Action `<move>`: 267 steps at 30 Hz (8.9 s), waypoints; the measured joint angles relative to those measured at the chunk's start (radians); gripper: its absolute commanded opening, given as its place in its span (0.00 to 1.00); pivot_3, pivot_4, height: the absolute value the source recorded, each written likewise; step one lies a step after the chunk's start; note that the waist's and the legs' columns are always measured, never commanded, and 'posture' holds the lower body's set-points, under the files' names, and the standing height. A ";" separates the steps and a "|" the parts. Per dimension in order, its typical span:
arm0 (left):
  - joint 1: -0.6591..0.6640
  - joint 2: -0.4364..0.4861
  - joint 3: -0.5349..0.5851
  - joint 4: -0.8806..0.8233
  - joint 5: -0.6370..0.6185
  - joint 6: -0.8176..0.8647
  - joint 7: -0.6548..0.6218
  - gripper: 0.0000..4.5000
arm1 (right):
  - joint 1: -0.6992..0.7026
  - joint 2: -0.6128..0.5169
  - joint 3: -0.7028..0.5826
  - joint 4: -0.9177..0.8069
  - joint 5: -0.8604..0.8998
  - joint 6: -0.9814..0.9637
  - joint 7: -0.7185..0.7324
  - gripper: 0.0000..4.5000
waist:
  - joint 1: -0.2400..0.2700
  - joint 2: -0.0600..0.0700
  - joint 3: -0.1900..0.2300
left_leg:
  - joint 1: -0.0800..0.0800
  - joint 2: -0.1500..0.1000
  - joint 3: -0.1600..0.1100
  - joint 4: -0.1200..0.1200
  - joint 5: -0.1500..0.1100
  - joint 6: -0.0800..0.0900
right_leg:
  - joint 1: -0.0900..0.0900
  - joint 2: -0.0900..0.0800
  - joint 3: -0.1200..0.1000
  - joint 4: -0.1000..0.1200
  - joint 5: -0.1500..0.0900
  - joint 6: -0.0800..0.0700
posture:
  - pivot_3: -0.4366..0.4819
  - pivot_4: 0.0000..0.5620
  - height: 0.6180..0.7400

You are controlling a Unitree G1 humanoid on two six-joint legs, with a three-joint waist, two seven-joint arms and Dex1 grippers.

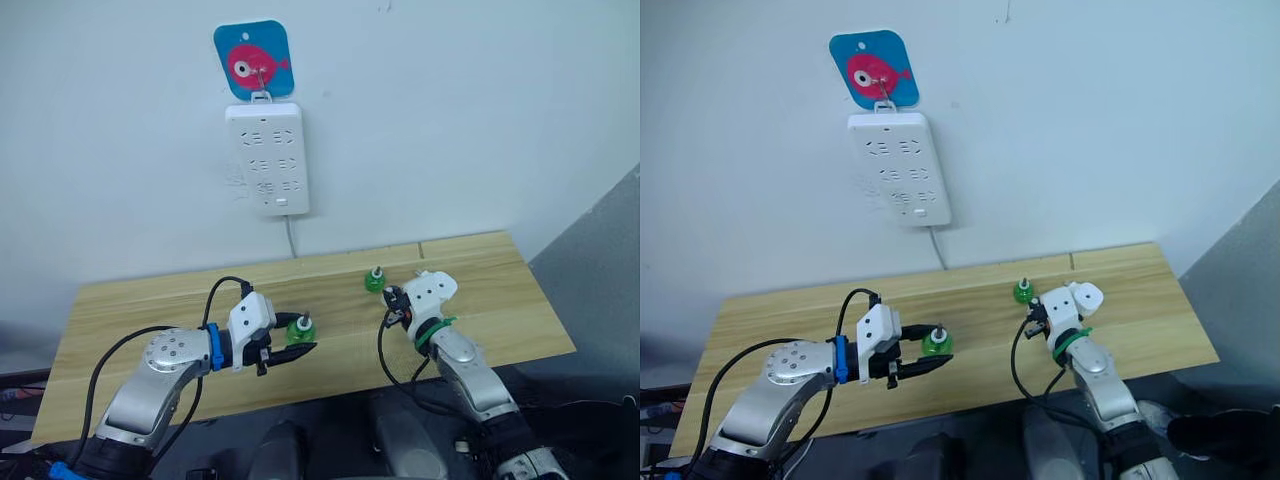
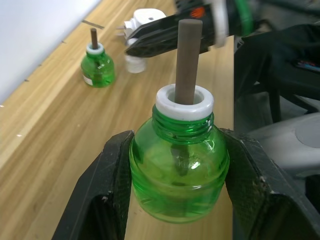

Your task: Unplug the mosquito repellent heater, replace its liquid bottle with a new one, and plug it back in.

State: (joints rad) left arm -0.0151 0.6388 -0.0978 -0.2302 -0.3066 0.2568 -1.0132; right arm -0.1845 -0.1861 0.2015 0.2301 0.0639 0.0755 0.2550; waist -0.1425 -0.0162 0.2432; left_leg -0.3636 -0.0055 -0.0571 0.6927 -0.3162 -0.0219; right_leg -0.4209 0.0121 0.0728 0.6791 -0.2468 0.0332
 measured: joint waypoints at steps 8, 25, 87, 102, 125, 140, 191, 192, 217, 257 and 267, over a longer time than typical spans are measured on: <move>0.001 0.015 0.009 -0.002 -0.002 0.006 0.000 0.50 | -0.017 0.020 -0.044 0.083 -0.007 -0.064 -0.014 0.58 | 0.003 0.000 0.005 | -0.001 0.000 0.000 0.000 0.000 0.000 | 0.000 -0.001 0.000 0.000 0.000 0.000 | 0.33 0.48 1.00; -0.208 -0.072 -0.076 0.077 -0.005 -0.053 -0.098 0.50 | -0.020 -0.356 -0.012 -0.866 0.371 0.571 0.389 1.00 | 0.001 -0.001 0.006 | -0.002 -0.001 -0.001 0.001 0.000 -0.001 | 0.000 0.000 -0.001 -0.002 -0.003 0.005 | 0.26 0.35 1.00; -0.490 -0.377 0.300 0.094 -0.898 0.865 0.413 1.00 | -0.158 -0.148 -0.501 -0.729 1.580 0.808 -0.371 0.18 | -0.015 -0.004 -0.080 | -0.004 -0.002 -0.001 0.004 0.000 -0.001 | 0.000 0.001 0.000 0.001 0.000 0.001 | 0.26 0.14 1.00; -0.529 -0.481 0.327 0.123 -1.145 0.866 0.657 1.00 | -0.134 -0.175 -0.376 -0.735 1.758 0.652 -0.491 0.18 | -0.021 -0.001 -0.090 | -0.003 -0.002 0.002 0.004 0.000 -0.001 | 0.000 0.004 0.001 0.001 -0.002 0.005 | 0.26 0.13 1.00; -0.509 -0.506 0.297 0.123 -1.180 0.809 0.728 1.00 | -0.120 -0.201 -0.327 -0.739 1.762 0.587 -0.477 0.18 | -0.020 -0.001 -0.100 | -0.002 -0.003 0.003 0.004 0.000 -0.001 | 0.000 0.005 0.002 0.000 -0.002 0.005 | 0.26 0.12 1.00; -0.506 -0.537 0.271 0.133 -1.212 0.782 0.741 0.54 | -0.121 -0.204 -0.313 -0.757 1.764 0.583 -0.478 0.18 | -0.020 0.000 -0.110 | -0.003 -0.003 0.004 0.004 0.000 -0.001 | 0.000 0.005 0.002 0.000 -0.002 0.006 | 0.26 0.12 1.00; -0.186 -0.248 0.232 -0.037 -0.805 0.692 0.567 0.53 | -0.576 -0.544 0.355 0.269 0.138 0.652 0.466 1.00 | 0.011 -0.010 -0.033 | -0.001 -0.002 0.013 0.002 -0.002 0.001 | -0.003 0.002 0.015 -0.004 0.001 0.002 | 0.35 0.39 1.00; -0.185 -0.248 0.232 -0.040 -0.802 0.691 0.566 0.53 | -0.585 -0.527 0.355 0.310 0.108 0.633 0.479 1.00 | 0.012 -0.009 -0.032 | -0.001 -0.002 0.012 0.002 -0.002 0.001 | -0.003 0.002 0.015 -0.003 0.001 0.002 | 0.35 0.39 1.00; -0.166 -0.252 0.207 -0.051 -0.724 0.656 0.494 0.53 | -0.631 -0.380 0.232 0.546 -0.128 0.492 0.626 0.65 | 0.011 -0.008 -0.028 | -0.001 -0.002 0.009 0.002 -0.002 0.000 | -0.003 0.001 0.012 -0.001 0.001 0.002 | 0.33 0.32 1.00; -0.503 -0.012 0.235 0.076 -0.904 0.892 0.084 0.53 | -0.088 -0.519 -0.486 -0.778 1.875 0.982 -0.298 0.65 | 0.001 -0.006 -0.039 | -0.017 -0.002 0.003 0.004 -0.001 -0.002 | -0.015 0.001 0.000 0.000 0.001 0.003 | 0.29 0.19 1.00; -0.512 -0.045 0.223 0.072 -0.906 0.898 0.089 0.53 | -0.060 -0.597 -0.387 -0.803 1.882 0.851 -0.274 0.65 | 0.004 -0.007 -0.045 | -0.019 -0.001 0.003 0.005 -0.001 -0.003 | -0.016 0.001 0.000 0.000 0.001 0.002 | 0.29 0.20 1.00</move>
State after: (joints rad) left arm -0.5273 0.5937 0.1255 -0.1579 -1.2126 1.1549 -0.9244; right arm -0.2446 -0.7835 -0.1856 -0.5734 1.9456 0.9263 -0.0190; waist -0.1387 -0.0234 0.1977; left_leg -0.3822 -0.0069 -0.0542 0.6974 -0.3174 -0.0245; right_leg -0.4373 0.0133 0.0725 0.6796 -0.2460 0.0355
